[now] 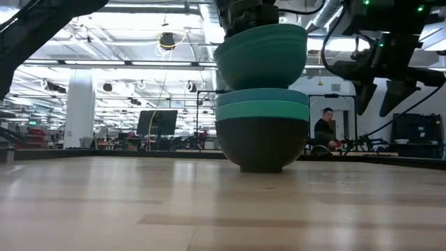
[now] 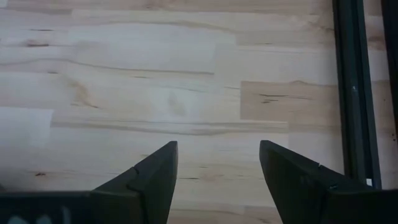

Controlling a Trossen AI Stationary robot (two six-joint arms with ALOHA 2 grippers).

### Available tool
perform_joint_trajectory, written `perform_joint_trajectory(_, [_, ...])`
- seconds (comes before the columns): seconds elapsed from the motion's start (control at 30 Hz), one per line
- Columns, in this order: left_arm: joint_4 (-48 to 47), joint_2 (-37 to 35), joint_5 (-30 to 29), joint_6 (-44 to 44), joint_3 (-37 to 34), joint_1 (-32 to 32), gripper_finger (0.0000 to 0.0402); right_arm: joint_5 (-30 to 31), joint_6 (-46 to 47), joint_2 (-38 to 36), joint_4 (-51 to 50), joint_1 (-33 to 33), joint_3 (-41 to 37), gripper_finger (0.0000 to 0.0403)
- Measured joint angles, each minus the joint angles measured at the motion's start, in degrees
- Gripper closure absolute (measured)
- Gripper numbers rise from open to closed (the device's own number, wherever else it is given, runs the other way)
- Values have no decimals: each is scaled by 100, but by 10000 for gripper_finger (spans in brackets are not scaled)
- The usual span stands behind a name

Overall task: Nest bowls inside each other
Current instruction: Stack the green bowl on top of the blue bowl

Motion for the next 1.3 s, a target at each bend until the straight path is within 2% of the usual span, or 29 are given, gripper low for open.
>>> perform_joint_trajectory(0.13, [388, -2, 96, -3, -190, 2, 401, -12, 0, 0, -7, 12, 0, 152])
perform_joint_trajectory(0.77, [81, -2, 45, 7, -1225, 53, 401, -72, -52, 0, -9, 13, 0, 152])
perform_joint_trajectory(0.87, [171, -2, -104, 15, -1171, -12, 401, -92, -55, 0, -9, 12, 0, 152])
perform_joint_trajectory(1.1, [946, -13, -49, -30, -981, -70, 401, -114, -133, 0, -10, 13, 0, 152])
perform_joint_trajectory(1.3, [550, -13, -7, -42, -981, -48, 401, -134, -155, 0, -11, 13, 0, 152])
